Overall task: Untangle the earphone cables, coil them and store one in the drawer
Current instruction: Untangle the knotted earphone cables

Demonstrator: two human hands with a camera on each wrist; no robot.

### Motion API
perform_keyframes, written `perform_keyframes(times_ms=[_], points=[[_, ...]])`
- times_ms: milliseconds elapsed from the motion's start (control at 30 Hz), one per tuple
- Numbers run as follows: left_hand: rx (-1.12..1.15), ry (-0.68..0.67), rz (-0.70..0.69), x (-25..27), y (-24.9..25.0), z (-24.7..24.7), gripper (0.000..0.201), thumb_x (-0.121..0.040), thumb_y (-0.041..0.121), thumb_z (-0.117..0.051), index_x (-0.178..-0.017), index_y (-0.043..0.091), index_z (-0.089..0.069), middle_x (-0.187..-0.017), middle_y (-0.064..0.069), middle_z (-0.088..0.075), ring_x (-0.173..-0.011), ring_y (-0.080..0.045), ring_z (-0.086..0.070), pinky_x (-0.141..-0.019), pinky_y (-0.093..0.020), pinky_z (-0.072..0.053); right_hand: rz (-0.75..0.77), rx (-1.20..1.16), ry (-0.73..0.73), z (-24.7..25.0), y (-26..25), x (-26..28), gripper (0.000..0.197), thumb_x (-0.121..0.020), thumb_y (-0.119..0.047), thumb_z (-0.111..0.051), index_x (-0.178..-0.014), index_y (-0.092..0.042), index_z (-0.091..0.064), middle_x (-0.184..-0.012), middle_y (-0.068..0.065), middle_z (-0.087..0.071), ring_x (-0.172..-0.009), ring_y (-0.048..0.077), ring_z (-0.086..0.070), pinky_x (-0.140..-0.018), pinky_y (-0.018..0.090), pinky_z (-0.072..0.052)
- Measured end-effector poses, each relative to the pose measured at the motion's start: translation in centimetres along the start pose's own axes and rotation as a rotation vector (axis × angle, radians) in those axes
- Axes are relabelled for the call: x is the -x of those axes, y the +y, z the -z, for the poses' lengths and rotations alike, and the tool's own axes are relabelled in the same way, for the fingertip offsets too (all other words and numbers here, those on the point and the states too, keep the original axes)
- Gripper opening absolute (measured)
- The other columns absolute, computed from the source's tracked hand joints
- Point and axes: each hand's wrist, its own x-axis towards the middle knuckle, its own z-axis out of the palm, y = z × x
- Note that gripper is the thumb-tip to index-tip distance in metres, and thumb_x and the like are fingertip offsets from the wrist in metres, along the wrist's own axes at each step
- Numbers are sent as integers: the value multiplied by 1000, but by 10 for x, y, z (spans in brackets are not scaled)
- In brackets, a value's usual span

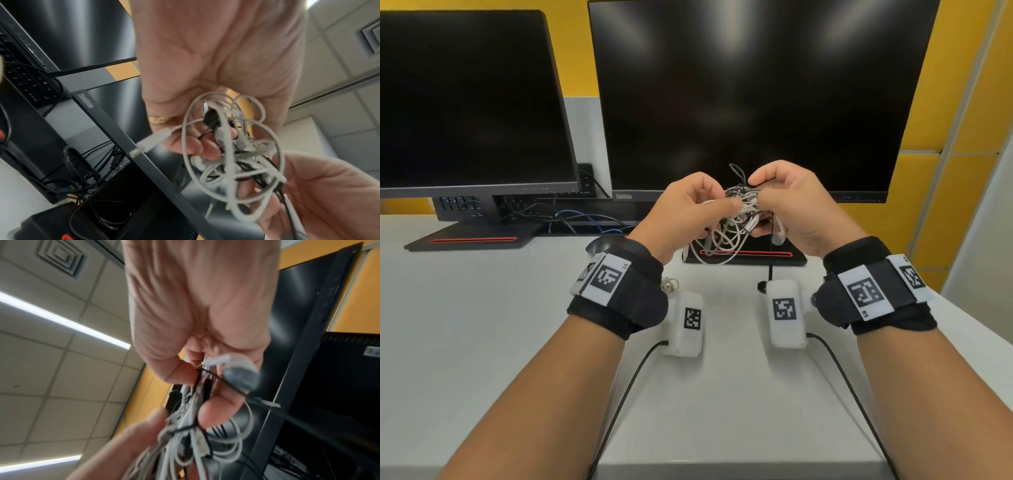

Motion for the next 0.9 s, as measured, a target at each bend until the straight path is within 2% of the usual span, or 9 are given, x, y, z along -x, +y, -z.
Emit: perform_keyframes(times_ms=[133,267,400,467,567,633,767,833,900], points=[[-7,1,-16,-1,-3,-1,16,-85,6,-69,-93,17,-61,-90,-7,-71,-74,-18,-66,-69,-36,-58,-17,-25,-110,-1,0,1,24,-92,8,-49,-107,-7,-60,-95,16,-66,-70,17,-67,-53,27,-56],[146,23,-78,2,0,-2,20,-85,5,-69,-100,13,-58,-94,-9,-67,-74,-13,-64,-65,-24,-56,9,5,-115,1,2,-1,15,-90,-3,-64,-104,-9,-61,-89,12,-68,-69,13,-67,-57,27,-55],[249,24,-31,2,4,-5,8,-97,19,-55,-101,16,-60,-92,-2,-63,-84,-16,-60,-74,-32,-54,-13,39,-50,1,7,-3,18,-88,1,-64,-91,-12,-54,-85,13,-65,-74,19,-68,-64,33,-57],[313,32,6,0,4,-2,14,-98,9,-48,-102,16,-59,-91,-3,-61,-79,-14,-61,-70,-29,-55,-9,11,-18,2,7,-4,18,-89,-1,-65,-88,-13,-51,-90,17,-66,-77,24,-68,-65,37,-58],[220,19,-17,-1,1,1,28,-89,-6,-53,-102,19,-54,-103,-7,-58,-81,-18,-61,-68,-29,-55,15,-3,55,1,8,-5,16,-91,-11,-66,-87,-14,-52,-88,16,-66,-78,27,-68,-67,42,-57],[110,-42,-32,0,0,-1,25,-87,1,-64,-101,21,-57,-112,-6,-62,-82,-24,-64,-70,-31,-56,34,21,90,-1,7,-5,11,-95,-19,-62,-89,-14,-55,-82,11,-66,-73,21,-68,-64,38,-57],[124,-66,-45,1,0,-4,15,-82,12,-73,-91,15,-61,-98,-4,-67,-77,-25,-66,-66,-32,-58,-13,39,59,-5,7,-7,29,-100,-30,-53,-101,-3,-63,-87,15,-66,-77,23,-64,-73,41,-57],[99,-13,-65,0,-1,-3,10,-87,11,-69,-86,10,-59,-86,-5,-65,-70,-18,-64,-62,-31,-56,-38,-3,11,-5,7,-6,31,-100,-29,-51,-101,0,-63,-81,12,-63,-72,22,-61,-66,39,-53],[87,82,-81,-2,-5,0,11,-90,9,-64,-85,7,-55,-79,-8,-62,-66,-15,-63,-62,-34,-55,-34,-11,-19,-3,6,-5,22,-99,-23,-53,-97,-5,-65,-76,7,-61,-65,15,-56,-57,29,-47]])
